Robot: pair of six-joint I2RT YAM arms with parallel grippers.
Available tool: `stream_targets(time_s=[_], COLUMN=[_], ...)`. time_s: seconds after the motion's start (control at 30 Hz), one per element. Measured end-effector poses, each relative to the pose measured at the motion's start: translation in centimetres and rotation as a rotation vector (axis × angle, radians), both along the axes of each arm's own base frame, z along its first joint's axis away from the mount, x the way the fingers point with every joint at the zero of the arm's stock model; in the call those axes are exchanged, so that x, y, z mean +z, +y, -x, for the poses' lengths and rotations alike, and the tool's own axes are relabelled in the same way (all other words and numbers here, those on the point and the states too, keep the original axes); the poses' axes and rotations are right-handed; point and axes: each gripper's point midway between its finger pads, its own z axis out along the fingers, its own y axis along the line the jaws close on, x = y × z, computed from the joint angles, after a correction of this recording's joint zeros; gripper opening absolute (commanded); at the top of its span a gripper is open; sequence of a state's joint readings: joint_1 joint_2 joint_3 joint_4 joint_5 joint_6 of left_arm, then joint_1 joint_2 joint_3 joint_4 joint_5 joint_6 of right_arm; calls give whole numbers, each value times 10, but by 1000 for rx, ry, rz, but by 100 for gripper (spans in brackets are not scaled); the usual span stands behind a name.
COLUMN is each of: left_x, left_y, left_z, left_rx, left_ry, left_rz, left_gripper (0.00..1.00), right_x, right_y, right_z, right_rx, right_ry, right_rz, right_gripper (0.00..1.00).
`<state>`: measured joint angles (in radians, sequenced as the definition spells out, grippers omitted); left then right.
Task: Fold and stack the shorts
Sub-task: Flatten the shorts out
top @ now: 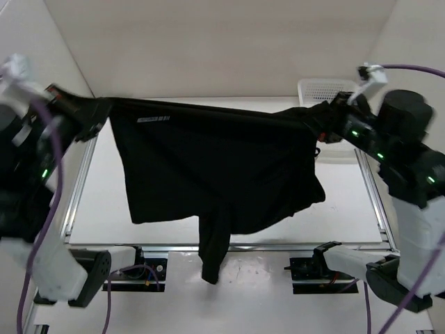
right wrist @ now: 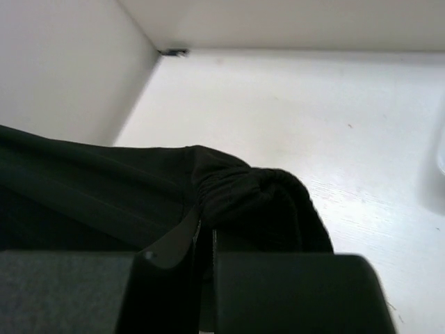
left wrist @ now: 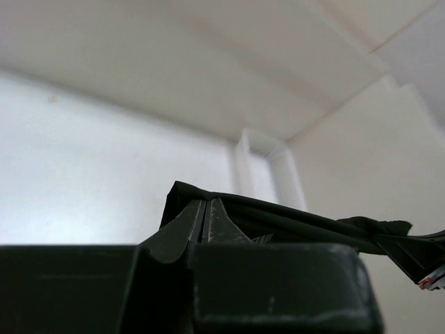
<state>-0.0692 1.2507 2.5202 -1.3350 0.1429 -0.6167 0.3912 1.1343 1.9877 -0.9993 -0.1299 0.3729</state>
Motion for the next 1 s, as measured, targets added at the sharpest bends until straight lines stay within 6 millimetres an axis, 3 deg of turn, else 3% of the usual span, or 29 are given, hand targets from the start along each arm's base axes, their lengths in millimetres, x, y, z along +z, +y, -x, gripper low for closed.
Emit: stream_targets(time_s=[0.13, 0.27, 0.3, 0.33, 0.37, 0.43, 0.53, 0.57, 0.63, 0.73, 0.8, 0.83, 0.93, 1.0], left_x=[-61, -165, -190, -219, -248, -295, -356, -378, -418, -446, -440, -431, -395, -376], left_y=[-2, 1, 3, 5, 9, 19, 36, 40, 47, 43, 36, 32, 15, 1], left_z=[-94, -208, -233, -258, -281, -324, -373, -374, -360, -322, -304, -294, -258, -229], left_rx=[9, 34, 40, 50, 61, 104, 166, 182, 208, 200, 182, 171, 135, 98], left_ry=[225, 500, 553, 607, 660, 732, 797, 848, 958, 1076, 1088, 1080, 1022, 981], left_rz=[-50, -100, -109, -119, -133, -156, -152, -157, -180, -222, -244, -253, -282, -297], left_gripper=[10, 10, 11, 22, 40, 86, 94, 96, 96, 87, 69, 47, 10, 10], right_x=[-75, -177, -201, -228, -254, -296, -339, -352, -368, -364, -351, -341, -308, -296], right_y=[9, 25, 30, 34, 38, 42, 41, 39, 28, 16, 12, 10, 5, 3], right_z=[-66, -157, -177, -197, -218, -264, -324, -330, -324, -298, -274, -260, -221, -191], right_rx=[-76, -149, -157, -166, -176, -218, -296, -311, -332, -336, -329, -325, -311, -294], right_ry=[173, 357, 393, 436, 479, 520, 532, 543, 586, 609, 615, 607, 571, 555], right_rz=[136, 298, 329, 363, 393, 451, 490, 506, 543, 557, 544, 524, 449, 399], right_gripper=[0, 2, 10, 45, 67, 100, 100, 100, 100, 100, 95, 92, 75, 61])
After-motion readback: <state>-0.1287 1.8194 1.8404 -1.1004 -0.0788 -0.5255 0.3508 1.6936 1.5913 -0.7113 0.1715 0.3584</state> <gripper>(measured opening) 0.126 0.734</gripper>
